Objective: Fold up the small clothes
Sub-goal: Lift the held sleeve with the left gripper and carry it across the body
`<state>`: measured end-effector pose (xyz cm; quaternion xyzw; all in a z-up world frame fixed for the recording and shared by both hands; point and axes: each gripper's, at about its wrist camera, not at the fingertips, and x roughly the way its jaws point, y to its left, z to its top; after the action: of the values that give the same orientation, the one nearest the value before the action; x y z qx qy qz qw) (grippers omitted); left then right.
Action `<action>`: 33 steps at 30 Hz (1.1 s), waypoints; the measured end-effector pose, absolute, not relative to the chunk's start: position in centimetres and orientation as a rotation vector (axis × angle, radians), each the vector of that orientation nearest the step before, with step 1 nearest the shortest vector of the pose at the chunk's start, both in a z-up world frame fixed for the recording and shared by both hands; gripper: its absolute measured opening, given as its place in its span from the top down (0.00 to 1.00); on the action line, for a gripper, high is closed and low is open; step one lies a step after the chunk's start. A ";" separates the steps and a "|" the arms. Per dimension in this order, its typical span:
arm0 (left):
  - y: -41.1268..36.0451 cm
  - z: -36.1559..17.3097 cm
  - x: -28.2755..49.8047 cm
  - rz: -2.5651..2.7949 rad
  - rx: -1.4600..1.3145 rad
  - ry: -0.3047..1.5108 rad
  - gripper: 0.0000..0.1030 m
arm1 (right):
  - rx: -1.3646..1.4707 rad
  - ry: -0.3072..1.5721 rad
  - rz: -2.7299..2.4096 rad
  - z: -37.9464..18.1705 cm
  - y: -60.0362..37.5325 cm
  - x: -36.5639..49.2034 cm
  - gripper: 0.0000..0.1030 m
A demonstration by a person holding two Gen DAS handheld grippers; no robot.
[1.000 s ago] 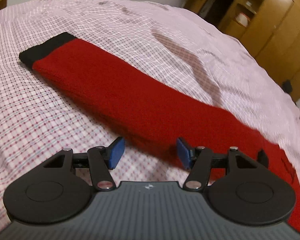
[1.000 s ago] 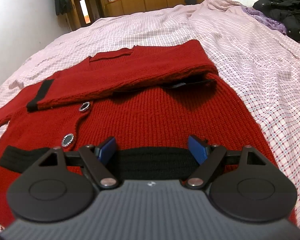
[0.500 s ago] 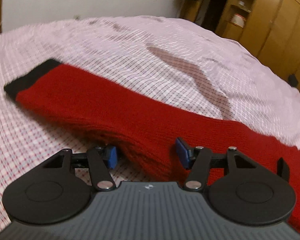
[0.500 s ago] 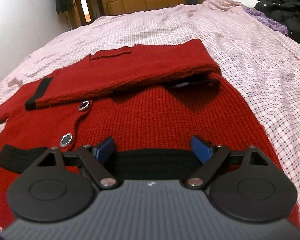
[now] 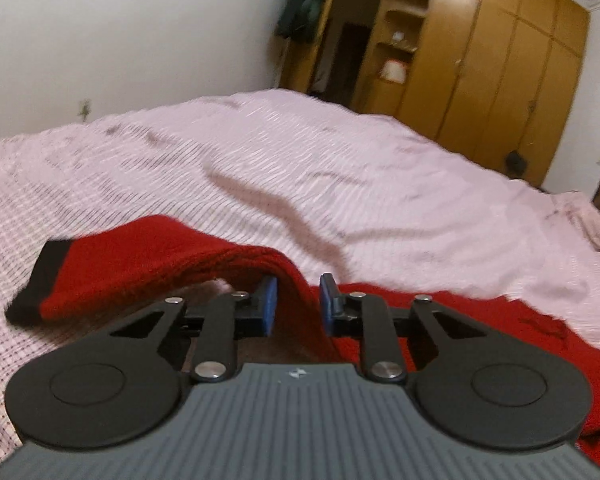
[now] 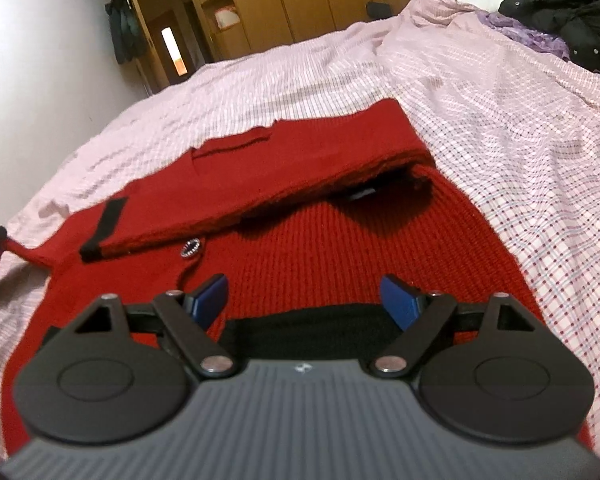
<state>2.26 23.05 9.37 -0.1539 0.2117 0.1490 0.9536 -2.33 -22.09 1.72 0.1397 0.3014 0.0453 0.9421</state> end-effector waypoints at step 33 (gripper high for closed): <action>21.5 5.7 -1.8 0.314 -0.498 0.613 0.46 | 0.359 0.592 0.087 1.5 -23.1 -3.6 0.18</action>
<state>-1.77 21.48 5.72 -0.2415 0.2973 0.1525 0.9111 -3.61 -23.10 1.53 0.1757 0.2898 0.0428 0.9398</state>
